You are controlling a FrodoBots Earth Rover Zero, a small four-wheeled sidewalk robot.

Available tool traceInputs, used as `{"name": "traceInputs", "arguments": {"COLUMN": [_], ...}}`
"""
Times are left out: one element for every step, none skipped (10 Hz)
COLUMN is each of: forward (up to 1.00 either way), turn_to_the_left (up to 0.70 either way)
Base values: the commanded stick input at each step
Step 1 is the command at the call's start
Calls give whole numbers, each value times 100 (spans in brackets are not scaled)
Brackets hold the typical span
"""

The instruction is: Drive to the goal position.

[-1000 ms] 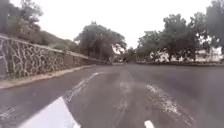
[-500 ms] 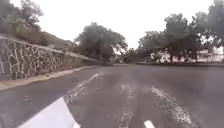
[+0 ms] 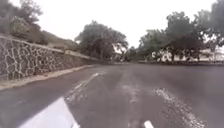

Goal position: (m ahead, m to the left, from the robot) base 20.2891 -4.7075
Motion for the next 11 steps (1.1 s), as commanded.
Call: {"name": "traceInputs", "arguments": {"forward": [50,50,50,50,50,50,50,50,50,50,50], "turn_to_the_left": [0,0,0,0,0,0,0,0,0,0,0]}}
